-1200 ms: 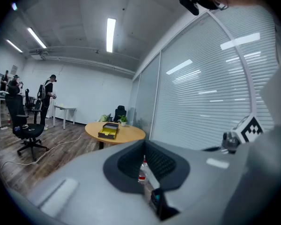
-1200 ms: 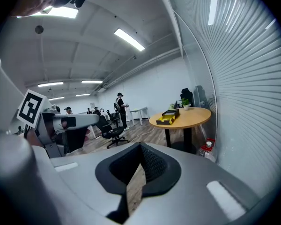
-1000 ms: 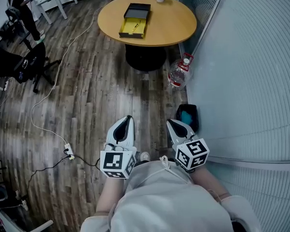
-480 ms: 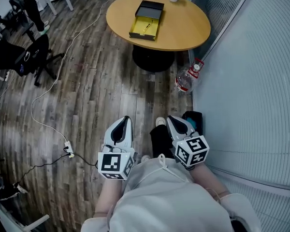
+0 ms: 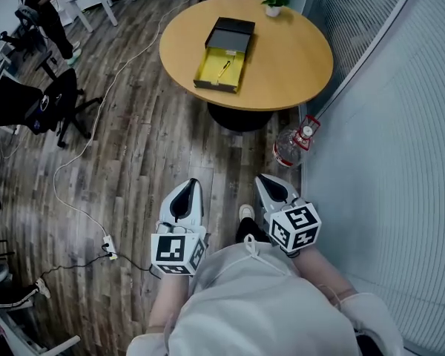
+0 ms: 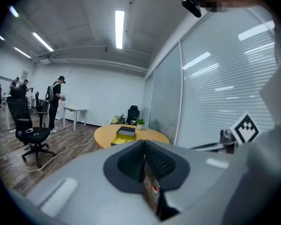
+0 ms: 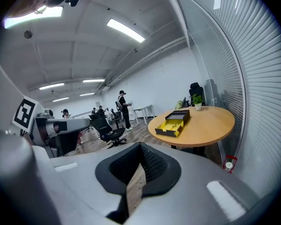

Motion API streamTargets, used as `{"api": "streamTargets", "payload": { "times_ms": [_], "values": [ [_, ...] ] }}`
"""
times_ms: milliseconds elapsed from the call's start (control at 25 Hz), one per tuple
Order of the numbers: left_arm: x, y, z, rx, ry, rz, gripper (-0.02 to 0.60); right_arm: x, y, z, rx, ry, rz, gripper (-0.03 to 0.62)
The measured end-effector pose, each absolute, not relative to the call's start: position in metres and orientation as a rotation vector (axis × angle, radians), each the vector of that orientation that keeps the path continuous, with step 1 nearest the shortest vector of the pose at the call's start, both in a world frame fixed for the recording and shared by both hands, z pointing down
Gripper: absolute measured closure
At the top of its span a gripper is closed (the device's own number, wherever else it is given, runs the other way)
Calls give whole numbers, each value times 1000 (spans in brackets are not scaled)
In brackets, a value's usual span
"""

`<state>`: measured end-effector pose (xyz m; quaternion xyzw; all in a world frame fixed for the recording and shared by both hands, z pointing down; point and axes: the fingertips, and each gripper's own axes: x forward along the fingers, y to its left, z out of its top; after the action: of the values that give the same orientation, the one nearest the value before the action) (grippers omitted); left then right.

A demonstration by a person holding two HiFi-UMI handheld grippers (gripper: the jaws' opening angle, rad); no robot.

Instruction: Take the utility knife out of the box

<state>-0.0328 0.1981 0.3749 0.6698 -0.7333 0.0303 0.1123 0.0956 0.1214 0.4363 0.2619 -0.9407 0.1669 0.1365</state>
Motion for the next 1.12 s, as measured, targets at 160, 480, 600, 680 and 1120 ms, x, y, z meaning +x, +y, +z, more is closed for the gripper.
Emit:
{"api": "streamTargets", "payload": {
  "times_ms": [160,480,600,680,1120],
  "values": [
    [-37,123,375,1957,-2159,106,575,94,47,434,752,-2723,465,595],
    [-39,12,399,1940,-2127,146,575,103,-66,438,790,-2717,476,595],
    [-42,-15,406,1949,-2101,182,575,103,-90,447,812,-2695,513,595],
    [-49,-32,411,1949,-2093,199,575,98,-105,454,819,-2686,532,595],
    [-109,-169,430,2084,-1963,225,575,39,-215,463,978,-2657,534,595]
  ]
}}
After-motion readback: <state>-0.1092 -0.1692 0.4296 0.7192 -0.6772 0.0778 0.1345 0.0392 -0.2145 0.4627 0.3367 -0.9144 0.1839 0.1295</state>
